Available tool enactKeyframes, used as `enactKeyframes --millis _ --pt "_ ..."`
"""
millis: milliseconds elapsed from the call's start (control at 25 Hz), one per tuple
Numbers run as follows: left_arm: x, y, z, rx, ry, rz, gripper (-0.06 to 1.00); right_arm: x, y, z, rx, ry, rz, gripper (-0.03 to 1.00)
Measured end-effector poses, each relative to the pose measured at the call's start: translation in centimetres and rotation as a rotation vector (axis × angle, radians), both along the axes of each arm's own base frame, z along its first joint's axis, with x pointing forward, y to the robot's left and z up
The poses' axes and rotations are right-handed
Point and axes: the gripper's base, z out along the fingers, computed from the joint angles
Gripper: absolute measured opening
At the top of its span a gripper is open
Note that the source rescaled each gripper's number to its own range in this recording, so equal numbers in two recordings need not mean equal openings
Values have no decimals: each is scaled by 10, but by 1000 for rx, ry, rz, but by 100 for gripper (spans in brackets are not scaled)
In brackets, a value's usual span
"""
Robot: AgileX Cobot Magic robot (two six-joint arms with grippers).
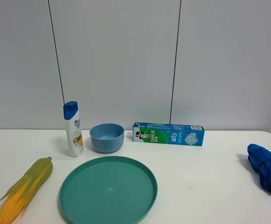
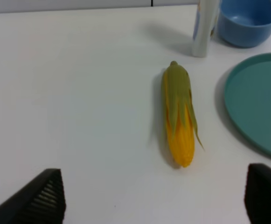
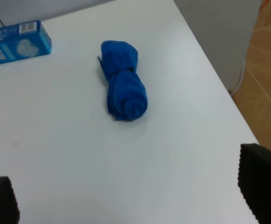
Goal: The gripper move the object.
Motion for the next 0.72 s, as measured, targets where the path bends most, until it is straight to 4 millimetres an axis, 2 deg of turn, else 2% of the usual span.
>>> enactKeyframes --millis 200,360,480,720 --pt "0 0 0 0 0 0 100 -21 0 -10 6 -82 3 100" --pt "0 0 0 0 0 0 100 -7 2 -35 18 9 15 99" --pt "0 0 0 0 0 0 100 3 4 -57 28 100 33 95" --pt "0 0 0 0 0 0 100 8 4 -58 17 66 38 90"
